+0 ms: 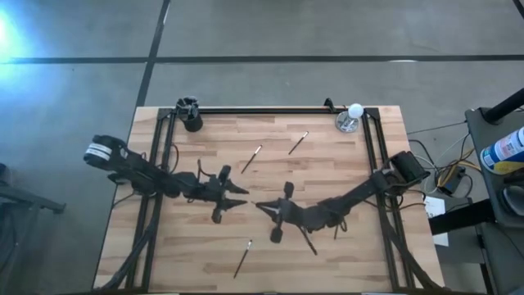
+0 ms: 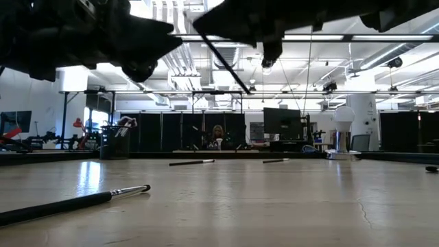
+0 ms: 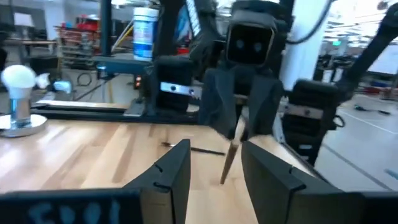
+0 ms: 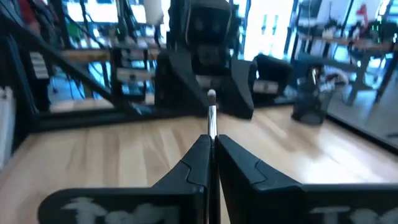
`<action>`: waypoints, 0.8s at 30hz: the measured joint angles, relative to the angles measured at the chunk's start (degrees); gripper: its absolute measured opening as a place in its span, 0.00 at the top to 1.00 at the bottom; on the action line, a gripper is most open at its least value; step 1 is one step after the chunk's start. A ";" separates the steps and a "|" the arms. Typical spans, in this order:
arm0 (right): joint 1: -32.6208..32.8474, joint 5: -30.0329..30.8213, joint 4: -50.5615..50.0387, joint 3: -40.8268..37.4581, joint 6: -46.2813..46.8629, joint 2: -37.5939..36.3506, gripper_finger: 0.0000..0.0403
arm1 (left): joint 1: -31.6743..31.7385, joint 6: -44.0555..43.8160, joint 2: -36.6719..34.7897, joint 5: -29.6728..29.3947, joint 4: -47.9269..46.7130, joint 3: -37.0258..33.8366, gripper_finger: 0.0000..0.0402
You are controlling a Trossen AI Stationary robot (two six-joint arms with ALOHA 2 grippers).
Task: Pick & Place Makeup Supplies
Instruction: Put the makeup brush into the makeup holder
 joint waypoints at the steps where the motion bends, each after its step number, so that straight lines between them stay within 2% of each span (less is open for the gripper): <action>1: 0.13 0.11 1.56 0.00 -0.92 -0.02 0.95 | -0.25 0.02 0.33 0.27 0.73 0.38 0.66; 5: 0.23 0.12 5.57 0.00 -3.67 -0.02 0.95 | -1.38 0.11 1.55 1.45 3.75 2.11 0.66; 19: 0.16 -2.44 7.17 0.22 -5.25 -0.02 0.95 | -2.48 2.30 6.09 1.39 3.35 9.09 0.66; 22: 0.16 -2.46 7.05 0.22 -5.35 -0.02 0.95 | -2.64 3.04 6.09 1.34 3.69 8.99 0.70; 24: 0.16 -2.45 7.03 0.22 -5.36 -0.02 0.95 | -2.73 3.44 5.71 0.83 3.41 8.78 0.76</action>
